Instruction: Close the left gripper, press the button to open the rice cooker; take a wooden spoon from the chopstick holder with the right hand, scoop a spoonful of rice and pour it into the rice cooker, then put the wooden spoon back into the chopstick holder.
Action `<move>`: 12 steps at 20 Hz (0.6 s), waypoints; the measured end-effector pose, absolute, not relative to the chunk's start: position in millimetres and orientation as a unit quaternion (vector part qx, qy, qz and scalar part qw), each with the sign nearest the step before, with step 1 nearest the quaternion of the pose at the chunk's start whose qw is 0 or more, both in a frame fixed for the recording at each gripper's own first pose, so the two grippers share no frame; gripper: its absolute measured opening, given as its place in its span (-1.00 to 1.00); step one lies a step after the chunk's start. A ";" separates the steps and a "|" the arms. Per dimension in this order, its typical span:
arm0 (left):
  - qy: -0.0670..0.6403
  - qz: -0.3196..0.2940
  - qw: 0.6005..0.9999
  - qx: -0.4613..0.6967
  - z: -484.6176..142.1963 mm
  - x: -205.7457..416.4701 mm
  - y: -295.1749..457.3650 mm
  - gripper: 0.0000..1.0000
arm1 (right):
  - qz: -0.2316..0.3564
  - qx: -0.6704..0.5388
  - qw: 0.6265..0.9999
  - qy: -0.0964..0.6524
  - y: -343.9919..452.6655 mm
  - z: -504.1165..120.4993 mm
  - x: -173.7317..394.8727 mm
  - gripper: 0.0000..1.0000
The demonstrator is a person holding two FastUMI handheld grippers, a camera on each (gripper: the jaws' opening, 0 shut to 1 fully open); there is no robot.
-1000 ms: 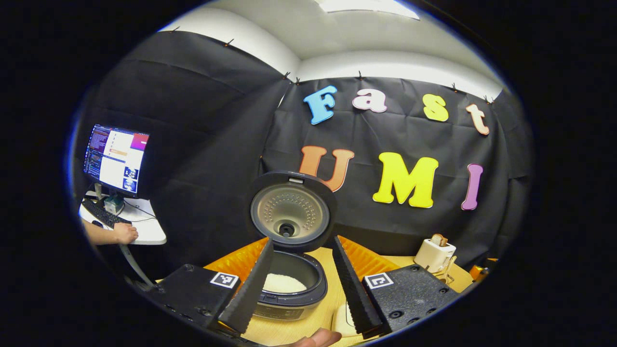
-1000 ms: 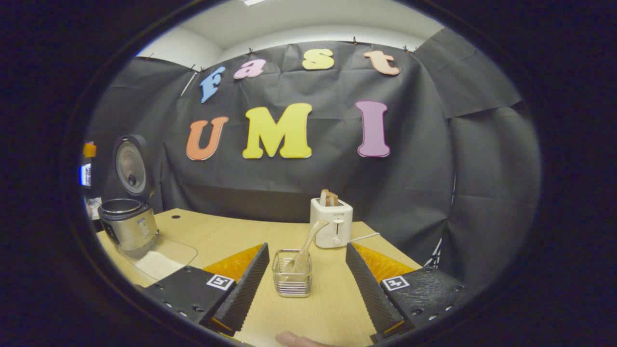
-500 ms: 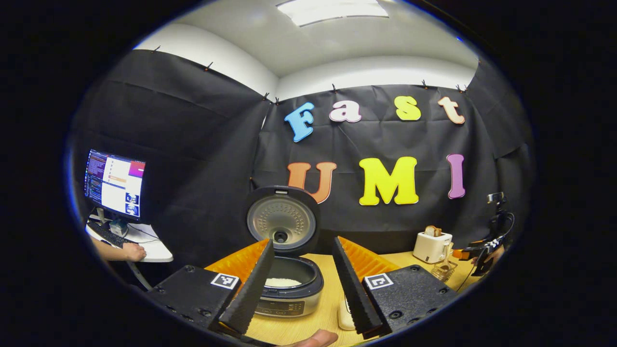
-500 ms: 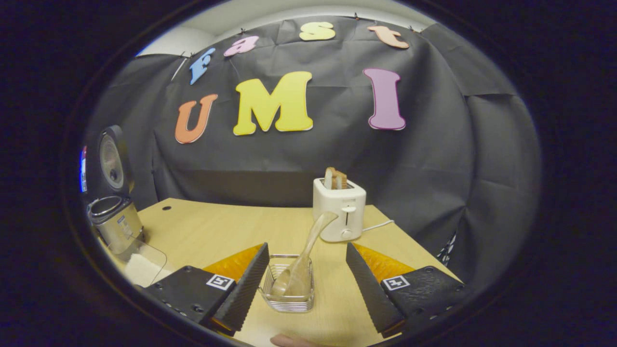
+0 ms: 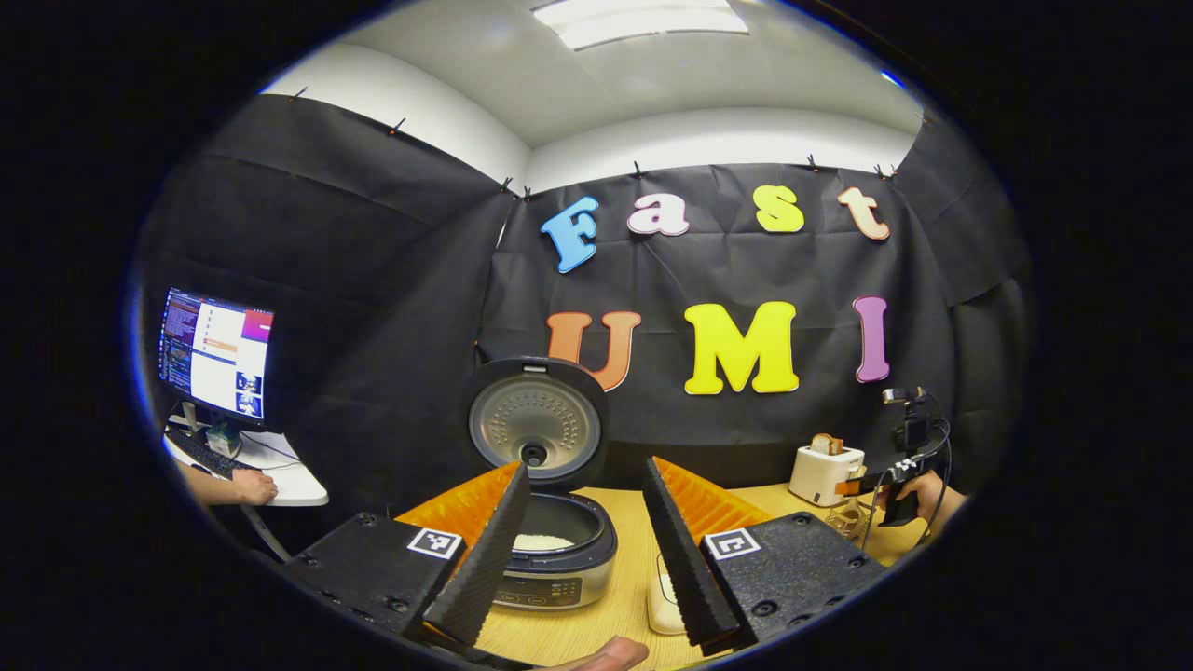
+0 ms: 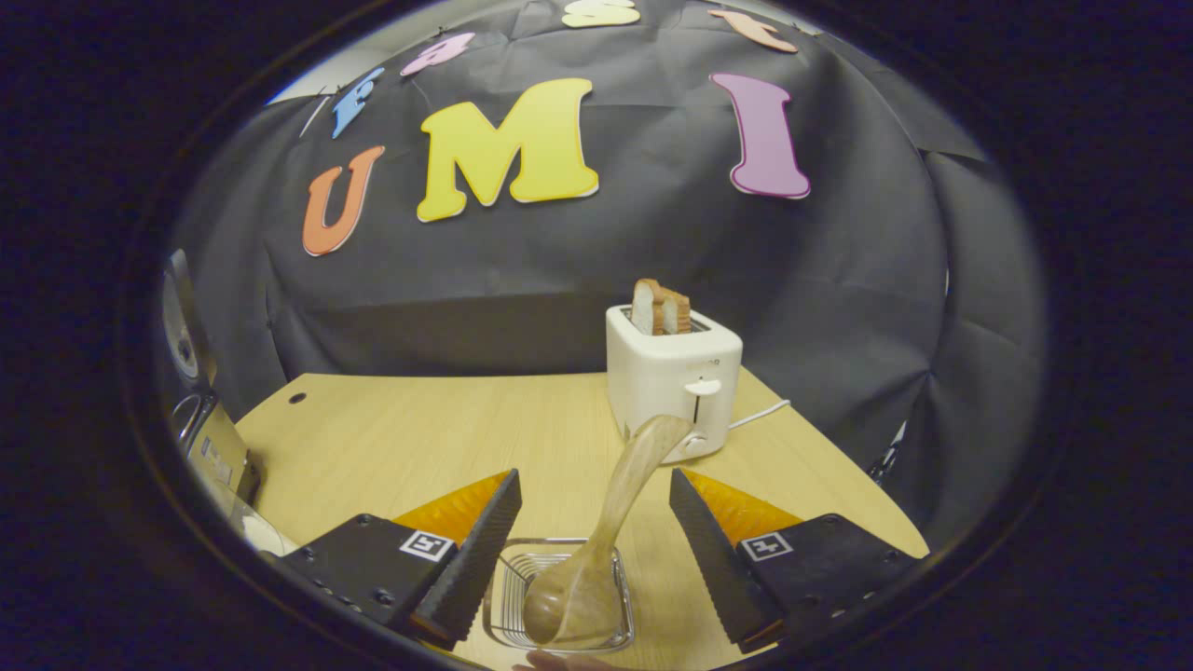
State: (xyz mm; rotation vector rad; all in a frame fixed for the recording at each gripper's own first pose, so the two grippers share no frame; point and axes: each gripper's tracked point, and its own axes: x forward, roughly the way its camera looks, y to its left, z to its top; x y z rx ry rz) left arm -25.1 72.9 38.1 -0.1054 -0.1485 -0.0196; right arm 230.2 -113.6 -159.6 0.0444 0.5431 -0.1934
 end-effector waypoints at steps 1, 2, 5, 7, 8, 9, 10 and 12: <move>-0.075 -0.010 0.996 -0.049 38.0 -25.2 72.9 0.59 | -0.097 0.023 0.956 0.277 -114.1 -163.8 233.2 0.92; -0.075 -0.008 0.996 -0.044 37.9 -24.5 74.2 0.59 | -0.095 0.030 0.953 0.285 -115.3 -167.0 237.6 0.92; -0.069 0.002 0.997 -0.021 33.4 -21.8 75.1 0.59 | -0.086 0.076 0.945 0.305 -118.7 -176.1 248.4 0.84; -0.062 0.001 0.998 -0.005 29.0 -18.4 71.6 0.59 | -0.083 0.104 0.940 0.315 -118.9 -179.6 251.0 0.51; -0.060 0.002 0.998 0.001 27.2 -17.9 70.1 0.59 | -0.089 0.110 0.938 0.318 -122.9 -179.6 250.9 0.34; -0.057 0.001 0.998 0.006 25.7 -17.8 67.9 0.58 | -0.087 0.113 0.938 0.316 -123.8 -180.0 252.3 0.04; -0.056 -0.002 0.998 0.008 25.5 -17.5 64.8 0.58 | -0.088 0.109 0.940 0.312 -125.5 -177.1 251.4 -0.17; -0.057 -0.005 0.998 0.007 27.9 -19.5 60.9 0.58 | -0.081 0.107 0.941 0.311 -125.2 -172.7 247.0 -0.61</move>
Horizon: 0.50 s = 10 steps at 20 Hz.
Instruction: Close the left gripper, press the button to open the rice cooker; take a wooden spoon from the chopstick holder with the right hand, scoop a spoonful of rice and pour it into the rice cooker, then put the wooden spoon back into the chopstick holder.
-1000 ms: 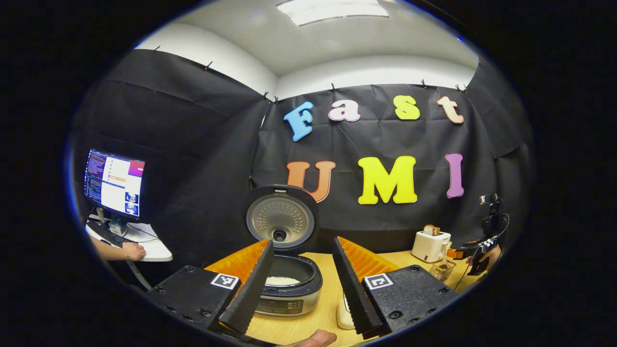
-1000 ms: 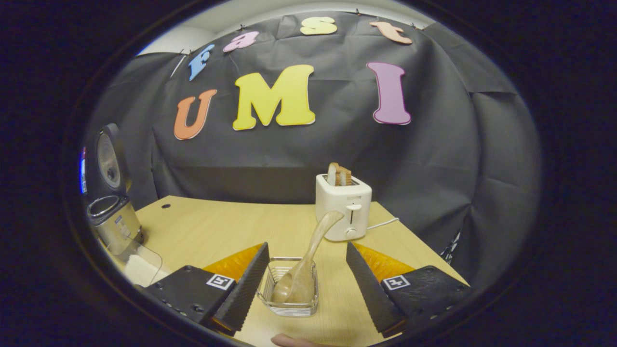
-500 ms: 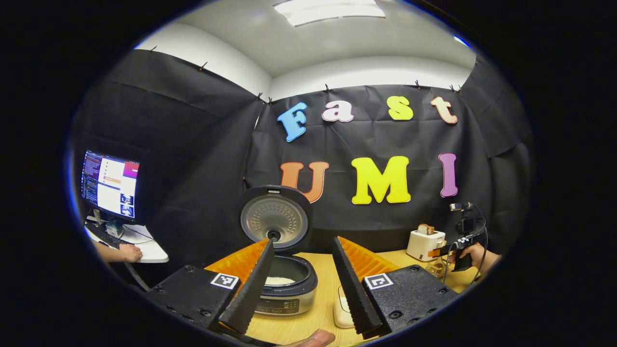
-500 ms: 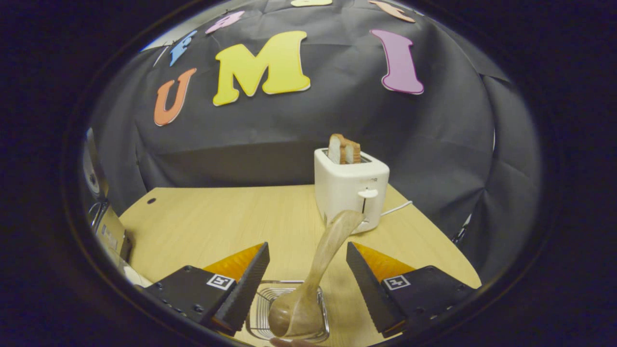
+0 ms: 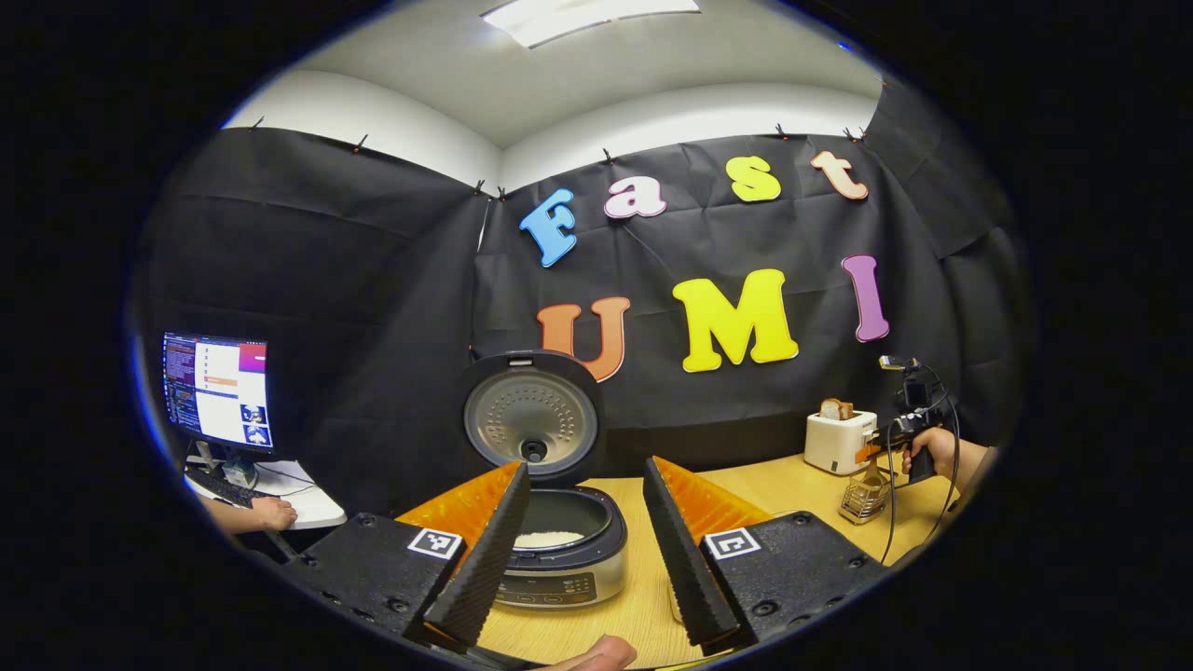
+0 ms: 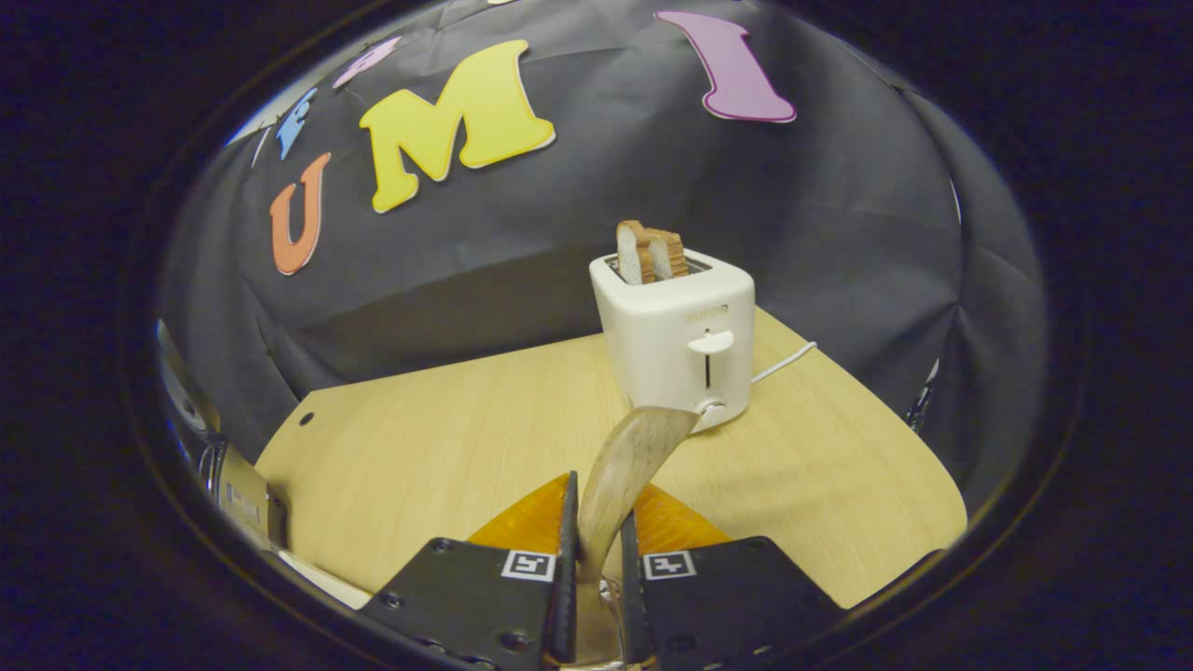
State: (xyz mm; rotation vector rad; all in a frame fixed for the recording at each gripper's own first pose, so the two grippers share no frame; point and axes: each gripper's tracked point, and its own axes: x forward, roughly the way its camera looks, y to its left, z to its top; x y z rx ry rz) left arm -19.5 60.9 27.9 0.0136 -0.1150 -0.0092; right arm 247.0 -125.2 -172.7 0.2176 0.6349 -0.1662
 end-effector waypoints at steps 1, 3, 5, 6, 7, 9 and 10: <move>-0.057 -0.004 0.998 0.006 27.5 -20.3 61.4 0.58 | -0.076 0.100 0.943 0.307 -123.5 -170.4 243.5 -0.60; -0.058 -0.002 0.998 0.009 28.7 -21.2 63.5 0.58 | -0.067 0.106 0.947 0.295 -118.3 -156.6 235.5 -0.72; -0.055 0.006 0.998 0.006 27.4 -21.4 67.8 0.58 | -0.060 0.094 0.951 0.288 -111.9 -142.0 222.7 -0.73; -0.050 0.011 0.999 0.004 25.0 -21.2 70.5 0.58 | -0.062 0.079 0.953 0.287 -109.9 -138.5 217.6 -0.72; -0.043 0.015 0.999 0.003 22.4 -20.3 72.8 0.58 | -0.064 0.065 0.954 0.285 -108.0 -132.8 212.3 -0.72; -0.036 0.023 0.999 0.002 20.8 -20.2 76.8 0.58 | -0.066 0.043 0.960 0.270 -101.2 -113.7 205.4 -0.73; -0.036 0.024 0.999 0.001 21.5 -20.9 76.2 0.58 | -0.069 0.035 0.962 0.260 -96.5 -103.7 202.6 -0.87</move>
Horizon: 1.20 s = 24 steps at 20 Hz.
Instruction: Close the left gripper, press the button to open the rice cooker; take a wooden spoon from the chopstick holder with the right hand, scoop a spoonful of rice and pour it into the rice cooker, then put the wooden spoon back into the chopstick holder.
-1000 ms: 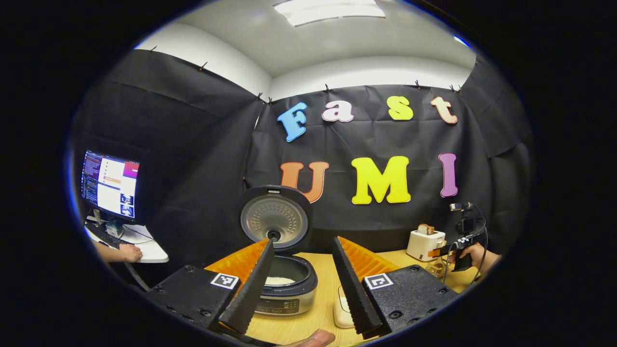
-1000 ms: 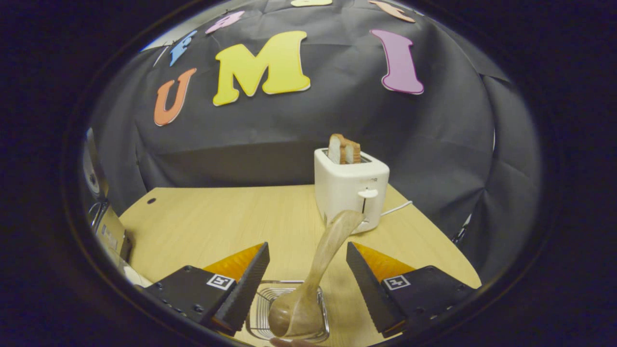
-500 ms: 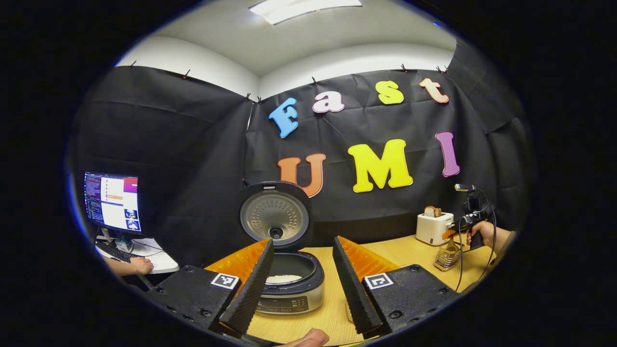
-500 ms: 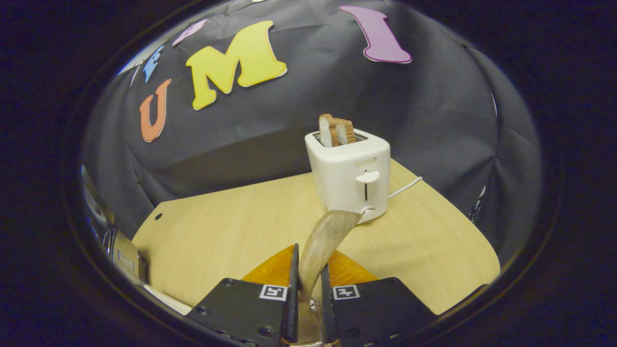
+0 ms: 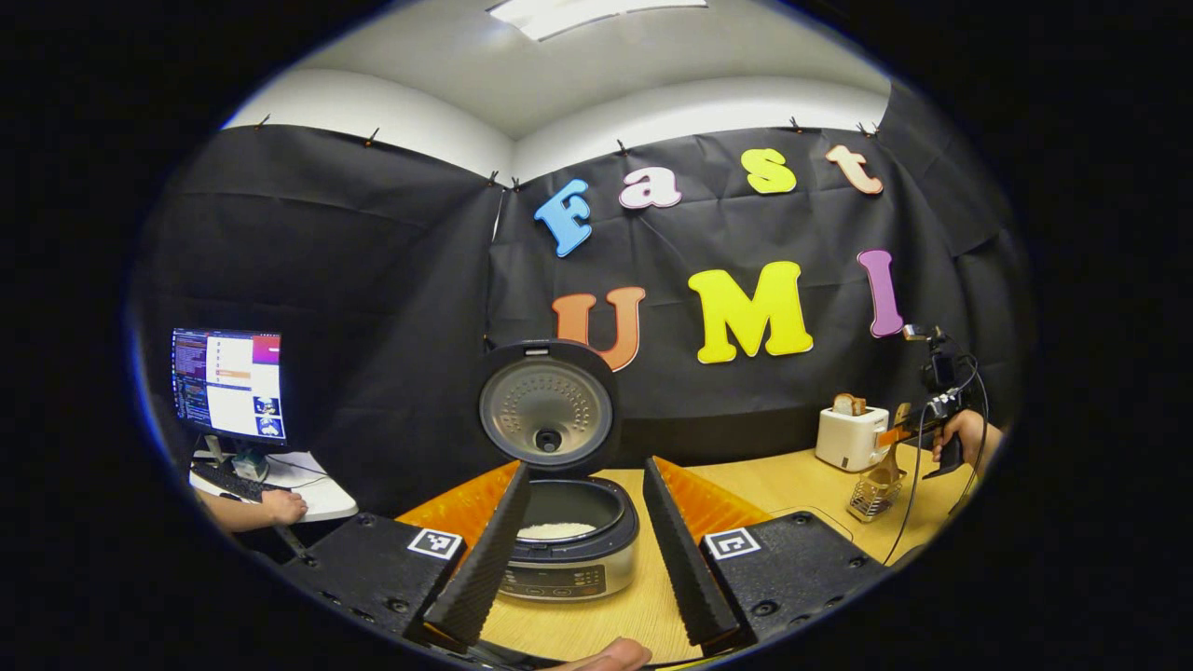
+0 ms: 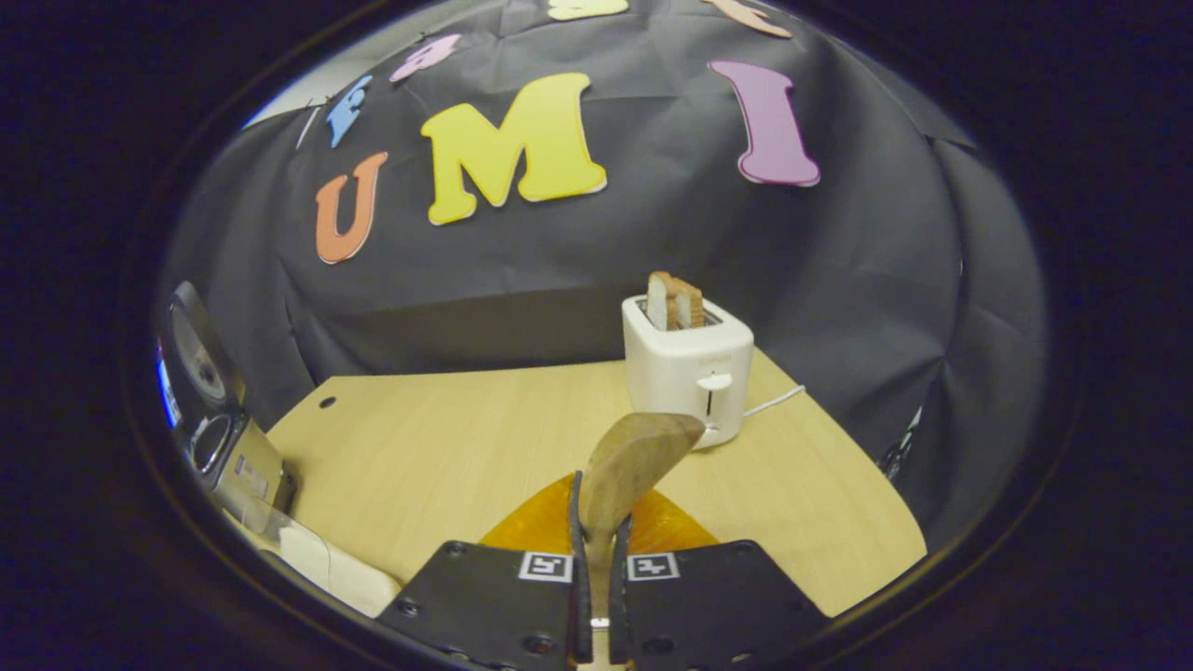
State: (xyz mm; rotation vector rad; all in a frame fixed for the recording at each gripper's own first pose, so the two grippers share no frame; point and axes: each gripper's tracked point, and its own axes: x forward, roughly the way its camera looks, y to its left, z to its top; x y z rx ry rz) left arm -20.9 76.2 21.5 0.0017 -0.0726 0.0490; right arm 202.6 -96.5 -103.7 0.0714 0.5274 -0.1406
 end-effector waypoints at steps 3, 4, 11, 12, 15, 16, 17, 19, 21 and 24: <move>-0.038 0.015 0.999 -0.001 22.4 -20.2 72.0 0.58 | -0.069 0.007 0.970 0.234 -83.5 -77.6 195.9 -0.87; -0.039 0.015 0.999 -0.001 22.8 -20.6 73.0 0.58 | -0.065 0.002 0.972 0.227 -76.6 -66.8 193.6 -0.87; -0.014 0.014 1.000 0.004 9.2 -16.2 78.8 0.58 | -0.015 -0.031 0.981 0.191 2.0 -13.6 180.4 -0.87; -0.009 0.017 1.000 0.008 6.3 -15.8 81.6 0.58 | -0.007 -0.043 0.981 0.186 14.5 -9.3 179.3 -0.87; -0.009 0.020 1.000 0.016 6.5 -13.9 83.8 0.58 | 0.016 -0.076 0.982 0.174 51.6 -5.0 171.5 -0.87; -0.011 0.020 1.000 0.017 7.2 -13.6 85.4 0.58 | 0.025 -0.081 0.982 0.171 64.0 -4.0 167.7 -0.87; -0.012 0.019 1.000 0.016 7.1 -14.2 84.7 0.58 | 0.035 -0.081 0.982 0.167 76.6 -1.2 163.8 -0.87; -0.013 0.019 1.000 0.015 7.3 -14.0 85.9 0.58 | 0.049 -0.081 0.983 0.158 99.1 1.2 155.6 -0.87; -0.010 0.021 1.000 0.015 5.3 -13.4 88.5 0.58 | 0.058 -0.083 0.983 0.151 120.6 -0.8 145.9 -0.87; -0.003 0.020 1.000 0.010 1.4 -12.4 88.1 0.58 | 0.044 -0.082 0.984 0.154 144.1 -19.4 132.5 -0.87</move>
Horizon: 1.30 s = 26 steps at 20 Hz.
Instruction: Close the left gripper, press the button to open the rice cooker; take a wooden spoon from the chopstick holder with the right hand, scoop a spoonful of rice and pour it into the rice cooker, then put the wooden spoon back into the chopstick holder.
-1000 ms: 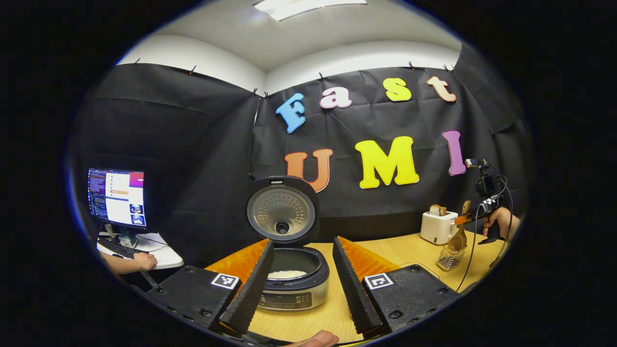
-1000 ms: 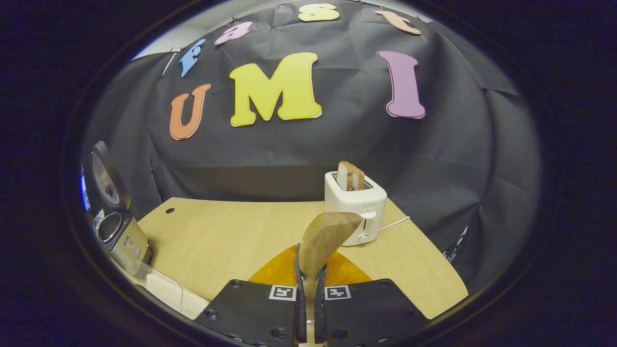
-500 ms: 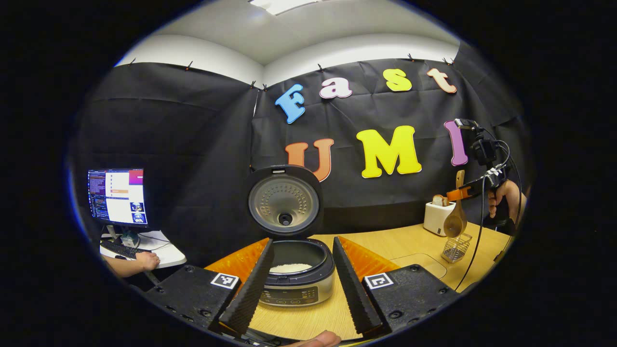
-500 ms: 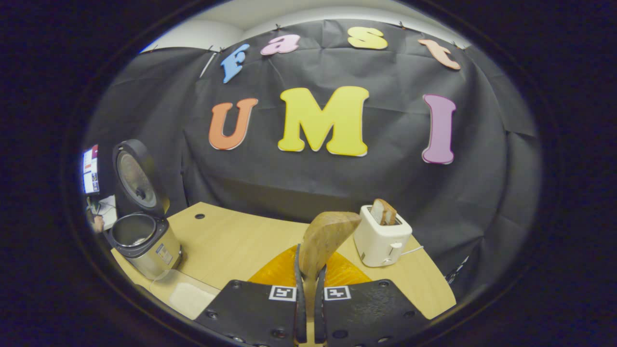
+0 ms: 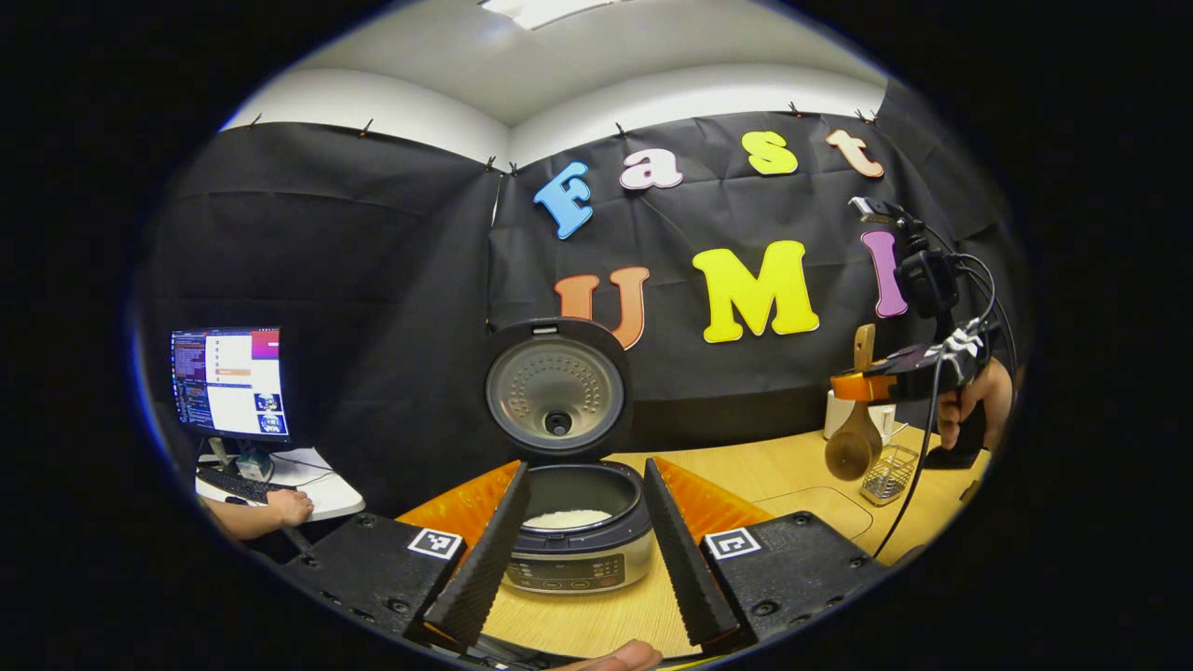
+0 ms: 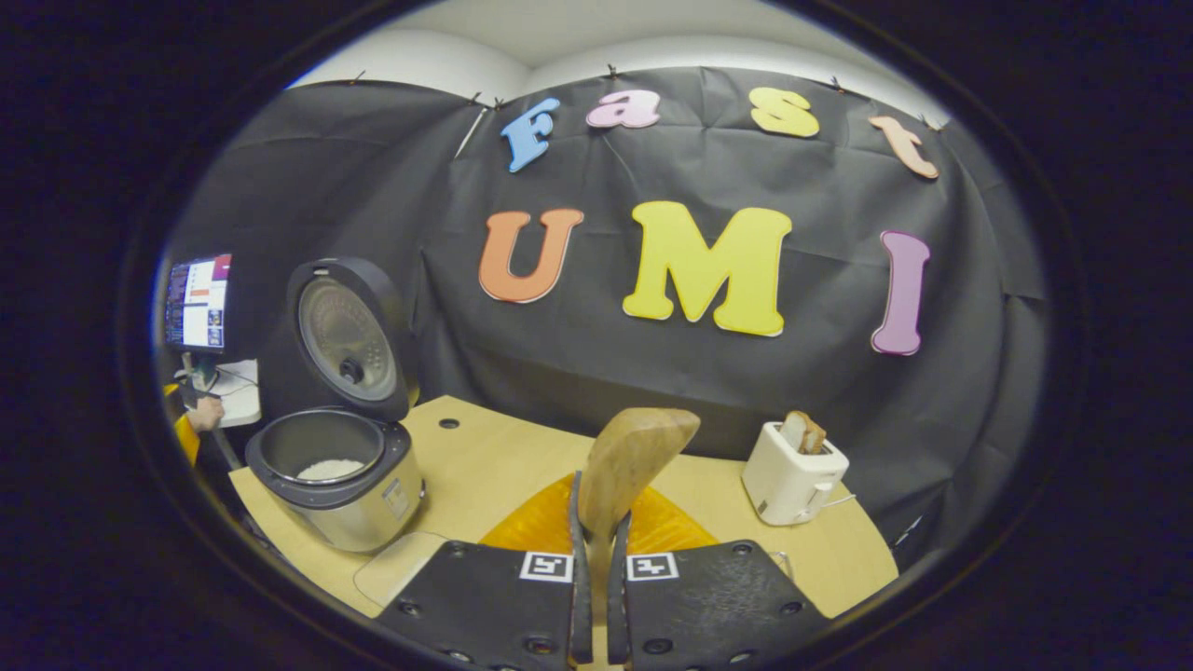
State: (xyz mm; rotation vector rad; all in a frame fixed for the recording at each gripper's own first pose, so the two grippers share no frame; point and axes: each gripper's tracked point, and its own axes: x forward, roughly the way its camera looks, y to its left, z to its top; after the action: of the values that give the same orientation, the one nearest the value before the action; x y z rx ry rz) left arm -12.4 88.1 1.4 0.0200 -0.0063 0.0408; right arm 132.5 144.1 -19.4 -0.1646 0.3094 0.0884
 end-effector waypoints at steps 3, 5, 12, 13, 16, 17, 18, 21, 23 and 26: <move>0.001 0.020 1.000 0.011 -0.8 -11.0 89.2 0.58 | 0.041 -0.091 0.982 0.163 169.2 -43.5 126.8 -0.87; 0.000 0.020 1.000 0.010 -0.2 -10.7 89.2 0.58 | 0.029 -0.095 0.981 0.169 176.0 -60.7 124.7 -0.87; 0.009 0.015 1.000 -0.003 -7.9 -3.3 86.2 0.58 | -0.035 -0.063 0.971 0.226 170.6 -121.9 138.1 -0.87; 0.012 0.013 1.000 -0.002 -9.0 -2.6 84.1 0.58 | -0.045 -0.062 0.970 0.232 168.0 -126.9 140.3 -0.84; 0.016 0.004 1.000 0.002 -11.8 0.1 78.7 0.58 | -0.070 -0.057 0.967 0.240 163.5 -141.7 142.6 -0.87; 0.019 0.004 1.000 0.003 -13.6 -1.4 78.8 0.58 | -0.072 -0.052 0.967 0.240 165.4 -144.6 142.0 -0.87; 0.020 0.004 1.000 0.006 -13.8 -1.4 79.1 0.58 | -0.072 -0.048 0.967 0.238 168.5 -146.6 140.3 -0.87; 0.015 0.007 1.000 0.011 -11.0 -2.7 79.2 0.58 | -0.060 -0.039 0.968 0.242 185.5 -153.4 135.2 -0.87; 0.011 0.001 1.000 0.009 -8.5 -4.0 74.6 0.58 | -0.041 -0.018 0.968 0.245 203.8 -156.0 131.7 -0.87; 0.012 -0.006 1.000 0.003 -9.4 -3.0 73.1 0.58 | -0.034 0.013 0.968 0.248 218.8 -153.9 120.0 -0.87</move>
State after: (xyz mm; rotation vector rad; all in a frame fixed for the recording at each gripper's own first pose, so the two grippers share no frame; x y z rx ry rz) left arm -3.0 73.1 -9.4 0.0068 0.0248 -0.0129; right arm 120.0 218.8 -153.9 0.0254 0.5011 -0.0685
